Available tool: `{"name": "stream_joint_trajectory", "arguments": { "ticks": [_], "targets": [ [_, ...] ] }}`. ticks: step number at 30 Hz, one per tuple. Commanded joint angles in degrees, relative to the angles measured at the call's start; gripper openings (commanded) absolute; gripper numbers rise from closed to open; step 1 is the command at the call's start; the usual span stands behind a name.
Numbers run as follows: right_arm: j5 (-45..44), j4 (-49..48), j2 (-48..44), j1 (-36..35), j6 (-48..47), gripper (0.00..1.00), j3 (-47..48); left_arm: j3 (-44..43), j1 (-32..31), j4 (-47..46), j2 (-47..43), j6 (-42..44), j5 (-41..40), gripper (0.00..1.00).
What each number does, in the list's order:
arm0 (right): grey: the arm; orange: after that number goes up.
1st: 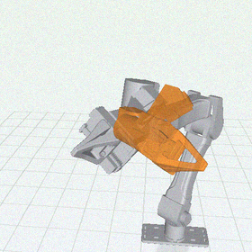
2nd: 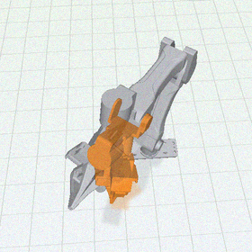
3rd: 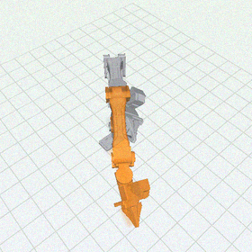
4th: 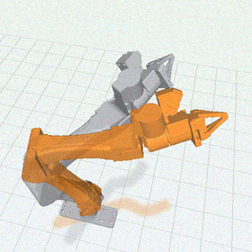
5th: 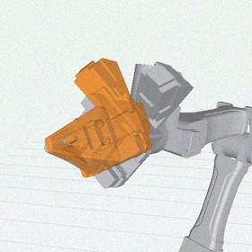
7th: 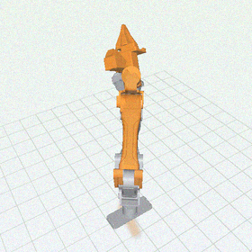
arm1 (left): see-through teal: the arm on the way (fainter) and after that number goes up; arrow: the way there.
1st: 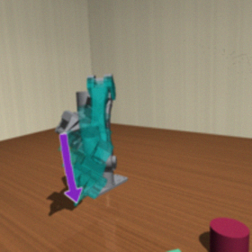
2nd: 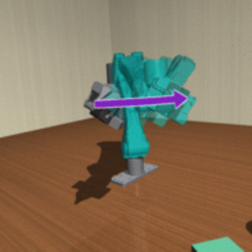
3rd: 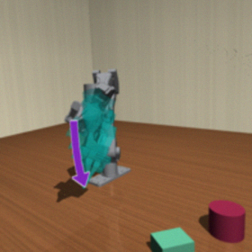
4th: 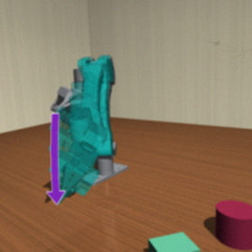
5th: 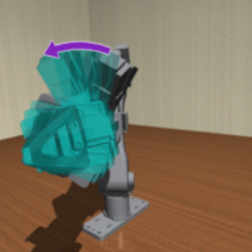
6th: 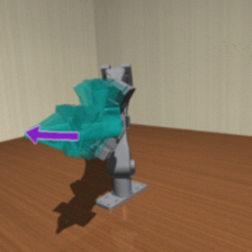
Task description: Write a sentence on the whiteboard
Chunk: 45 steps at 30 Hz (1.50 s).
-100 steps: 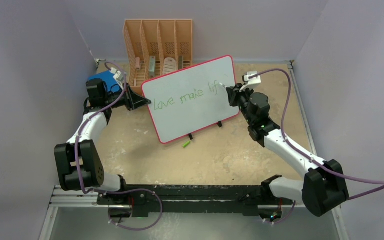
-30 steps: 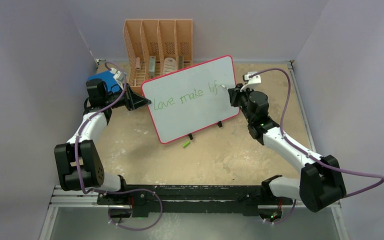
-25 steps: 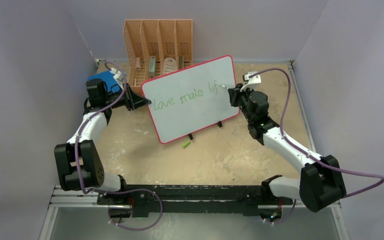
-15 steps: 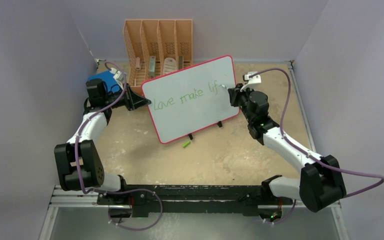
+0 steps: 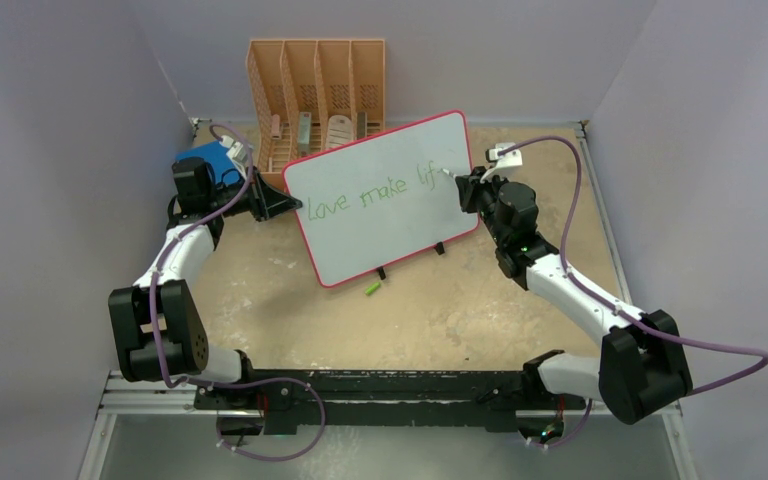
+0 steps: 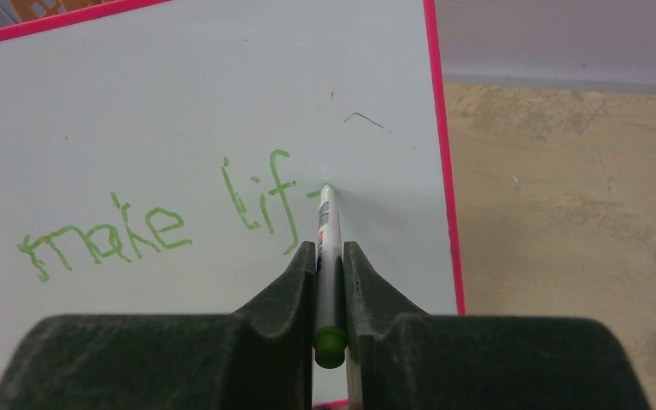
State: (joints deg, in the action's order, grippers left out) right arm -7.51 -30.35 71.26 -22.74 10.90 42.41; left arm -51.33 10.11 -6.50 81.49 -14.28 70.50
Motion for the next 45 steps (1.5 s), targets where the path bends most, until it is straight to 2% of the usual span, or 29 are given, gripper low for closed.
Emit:
{"name": "stream_joint_trajectory", "arguments": {
  "ticks": [1,45],
  "targets": [
    [1.7,-3.0,0.2,0.3,-0.5,0.00,2.7,-1.4,0.4,-3.3,-2.4,2.5,0.4,0.00],
    [3.0,-3.0,0.9,0.3,-1.9,0.00,3.4,-1.4,0.5,-3.3,-2.5,2.6,0.3,0.00]
  ]
}}
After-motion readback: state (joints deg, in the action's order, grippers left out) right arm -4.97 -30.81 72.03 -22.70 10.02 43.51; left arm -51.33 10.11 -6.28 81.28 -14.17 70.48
